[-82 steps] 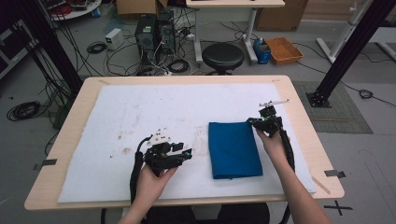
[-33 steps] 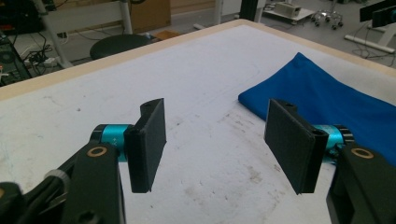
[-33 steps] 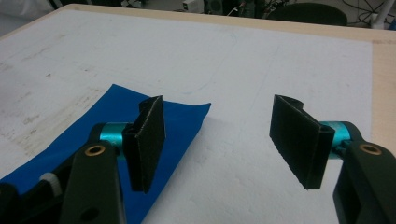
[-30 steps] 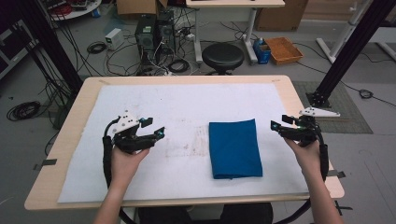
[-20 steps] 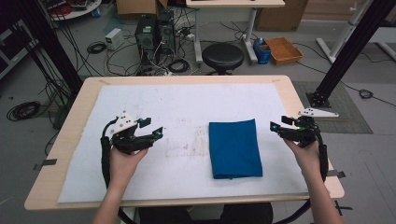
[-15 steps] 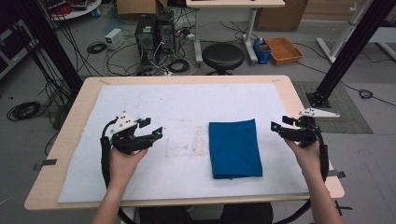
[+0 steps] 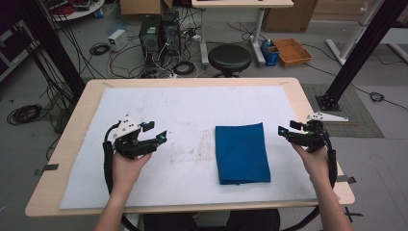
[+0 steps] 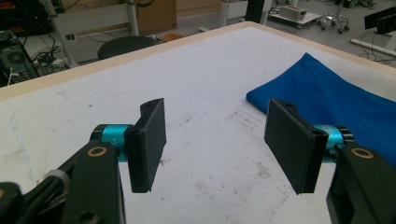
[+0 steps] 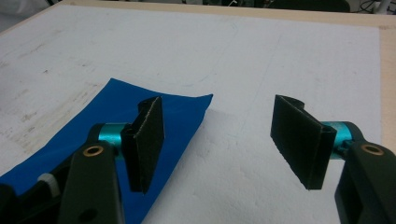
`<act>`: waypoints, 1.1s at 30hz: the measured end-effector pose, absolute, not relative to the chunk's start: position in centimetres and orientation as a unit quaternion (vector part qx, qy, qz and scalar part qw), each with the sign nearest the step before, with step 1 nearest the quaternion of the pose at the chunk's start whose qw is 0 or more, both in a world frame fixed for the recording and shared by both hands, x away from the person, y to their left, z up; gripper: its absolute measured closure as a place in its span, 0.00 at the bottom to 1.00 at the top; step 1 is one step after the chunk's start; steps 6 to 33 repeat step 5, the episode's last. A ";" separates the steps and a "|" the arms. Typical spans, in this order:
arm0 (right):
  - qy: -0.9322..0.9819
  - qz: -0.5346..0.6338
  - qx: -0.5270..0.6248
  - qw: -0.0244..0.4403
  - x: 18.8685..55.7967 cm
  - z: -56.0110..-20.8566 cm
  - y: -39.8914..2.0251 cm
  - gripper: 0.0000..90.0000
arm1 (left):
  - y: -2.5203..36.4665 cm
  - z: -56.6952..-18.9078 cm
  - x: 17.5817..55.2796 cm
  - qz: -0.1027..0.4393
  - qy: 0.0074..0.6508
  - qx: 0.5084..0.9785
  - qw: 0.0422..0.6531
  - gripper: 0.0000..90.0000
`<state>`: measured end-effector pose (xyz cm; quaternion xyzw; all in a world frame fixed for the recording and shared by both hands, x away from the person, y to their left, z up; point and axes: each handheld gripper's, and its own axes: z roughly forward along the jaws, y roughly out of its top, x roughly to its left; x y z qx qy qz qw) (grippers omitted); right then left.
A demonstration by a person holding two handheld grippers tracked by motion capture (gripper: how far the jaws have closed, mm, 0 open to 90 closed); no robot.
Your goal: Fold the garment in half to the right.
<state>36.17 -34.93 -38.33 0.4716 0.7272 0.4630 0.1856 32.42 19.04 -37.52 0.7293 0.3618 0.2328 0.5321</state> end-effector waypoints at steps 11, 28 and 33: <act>0.728 0.463 0.471 0.187 36.3 -38.4 -34.8 0.38 | 19.2 -37.6 32.6 0.235 0.364 0.729 0.530 0.43; 0.728 0.463 0.471 0.187 36.3 -38.4 -34.8 0.38 | 19.2 -37.6 32.6 0.235 0.364 0.729 0.530 0.43; 0.728 0.463 0.471 0.187 36.3 -38.4 -34.8 0.38 | 19.2 -37.6 32.6 0.235 0.364 0.729 0.530 0.43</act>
